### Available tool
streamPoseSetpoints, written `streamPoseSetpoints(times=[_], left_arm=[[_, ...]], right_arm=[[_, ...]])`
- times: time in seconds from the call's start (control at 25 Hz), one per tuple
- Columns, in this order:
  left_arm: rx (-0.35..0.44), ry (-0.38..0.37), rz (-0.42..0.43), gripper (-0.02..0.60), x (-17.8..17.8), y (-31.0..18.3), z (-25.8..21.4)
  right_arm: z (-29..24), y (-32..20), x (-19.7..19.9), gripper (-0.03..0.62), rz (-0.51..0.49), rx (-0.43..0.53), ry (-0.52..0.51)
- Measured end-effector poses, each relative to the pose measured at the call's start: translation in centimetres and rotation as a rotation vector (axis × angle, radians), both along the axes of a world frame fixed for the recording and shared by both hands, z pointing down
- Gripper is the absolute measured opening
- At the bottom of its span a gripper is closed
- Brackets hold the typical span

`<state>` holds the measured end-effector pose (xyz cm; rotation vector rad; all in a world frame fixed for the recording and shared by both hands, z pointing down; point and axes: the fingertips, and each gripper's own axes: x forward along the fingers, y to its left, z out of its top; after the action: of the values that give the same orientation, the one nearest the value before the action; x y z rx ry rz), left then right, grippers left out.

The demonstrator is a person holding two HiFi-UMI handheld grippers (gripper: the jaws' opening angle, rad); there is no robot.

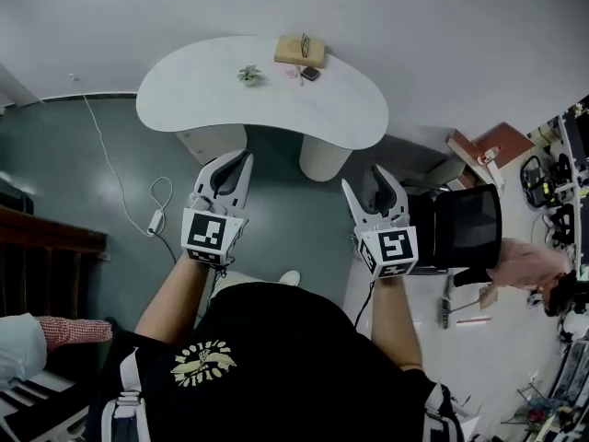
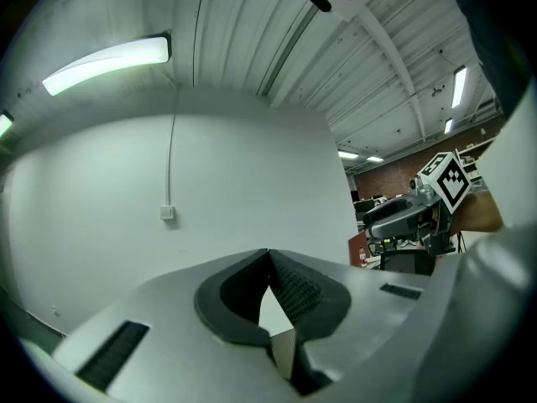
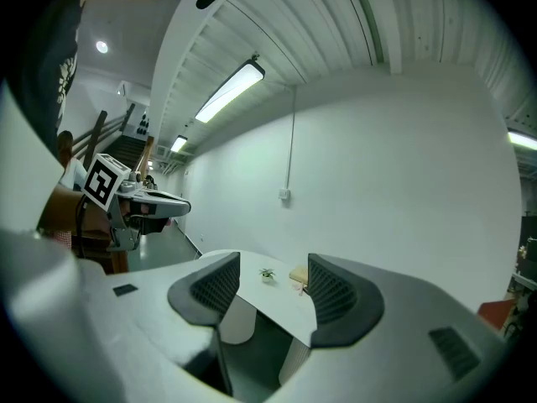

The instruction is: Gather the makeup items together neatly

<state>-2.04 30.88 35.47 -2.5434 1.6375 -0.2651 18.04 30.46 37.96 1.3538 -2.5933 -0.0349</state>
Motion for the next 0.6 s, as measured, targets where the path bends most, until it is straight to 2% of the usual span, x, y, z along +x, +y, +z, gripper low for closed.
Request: streamPoseSetpoints(times=[0.4, 0.6], left_arm=[[-0.002, -0.010, -0.050, 0.023, -2.6, 0.5, 0.2], [-0.009, 0.000, -0.030, 0.023, -3.5, -0.6, 0.7]], right_arm=[[0.4, -0.5, -1.6, 0.244, -0.031, -0.007, -0.008], [0.6, -1.9, -3.0, 0.244, -0.021, -0.011, 0.003]])
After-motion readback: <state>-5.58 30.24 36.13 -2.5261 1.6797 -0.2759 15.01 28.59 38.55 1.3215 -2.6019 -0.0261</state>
